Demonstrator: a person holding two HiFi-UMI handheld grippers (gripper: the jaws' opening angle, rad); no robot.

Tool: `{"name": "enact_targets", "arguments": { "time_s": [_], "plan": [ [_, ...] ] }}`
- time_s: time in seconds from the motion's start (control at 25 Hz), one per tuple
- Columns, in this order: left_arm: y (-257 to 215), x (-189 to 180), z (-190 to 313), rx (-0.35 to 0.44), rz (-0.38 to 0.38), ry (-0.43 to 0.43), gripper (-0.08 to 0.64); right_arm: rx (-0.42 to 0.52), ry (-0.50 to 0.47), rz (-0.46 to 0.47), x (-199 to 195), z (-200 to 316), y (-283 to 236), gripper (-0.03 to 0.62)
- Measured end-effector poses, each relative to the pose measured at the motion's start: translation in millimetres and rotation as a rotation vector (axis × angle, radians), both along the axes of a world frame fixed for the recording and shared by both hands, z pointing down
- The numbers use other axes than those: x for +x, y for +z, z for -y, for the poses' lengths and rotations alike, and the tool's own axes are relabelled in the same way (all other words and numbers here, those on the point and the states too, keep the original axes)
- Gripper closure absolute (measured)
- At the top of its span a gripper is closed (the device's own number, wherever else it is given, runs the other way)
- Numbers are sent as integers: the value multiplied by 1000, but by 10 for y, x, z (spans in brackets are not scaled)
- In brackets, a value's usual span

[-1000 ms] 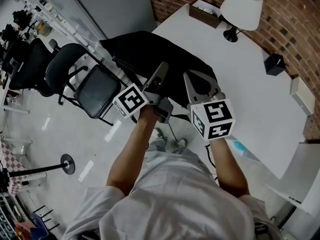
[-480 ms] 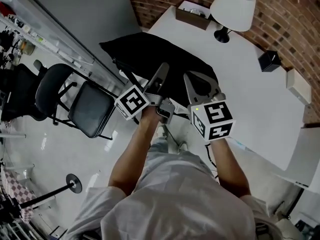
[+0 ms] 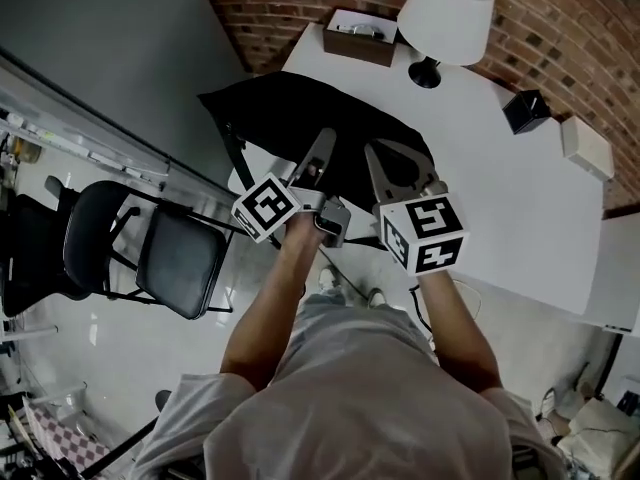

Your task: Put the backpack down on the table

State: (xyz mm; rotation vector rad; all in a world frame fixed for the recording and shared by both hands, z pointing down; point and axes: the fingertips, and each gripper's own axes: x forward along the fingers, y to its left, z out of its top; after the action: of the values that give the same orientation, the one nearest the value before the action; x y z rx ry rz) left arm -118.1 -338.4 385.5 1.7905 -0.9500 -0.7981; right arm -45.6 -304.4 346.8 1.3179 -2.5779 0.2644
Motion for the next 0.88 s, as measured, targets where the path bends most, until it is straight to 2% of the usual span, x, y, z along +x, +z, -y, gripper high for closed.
{"name": "enact_targets", "arguments": {
  "time_s": [0.2, 0.48, 0.88],
  "plan": [
    [54, -8, 274, 1, -69, 66, 460, -10, 85, -4, -46, 227, 33, 591],
    [304, 36, 627, -42, -73, 127, 460, -21, 188, -22, -35, 446, 131, 591],
    [628, 286, 1001, -85, -100, 140, 460, -64, 204, -52, 88, 692, 381, 591]
  ]
}}
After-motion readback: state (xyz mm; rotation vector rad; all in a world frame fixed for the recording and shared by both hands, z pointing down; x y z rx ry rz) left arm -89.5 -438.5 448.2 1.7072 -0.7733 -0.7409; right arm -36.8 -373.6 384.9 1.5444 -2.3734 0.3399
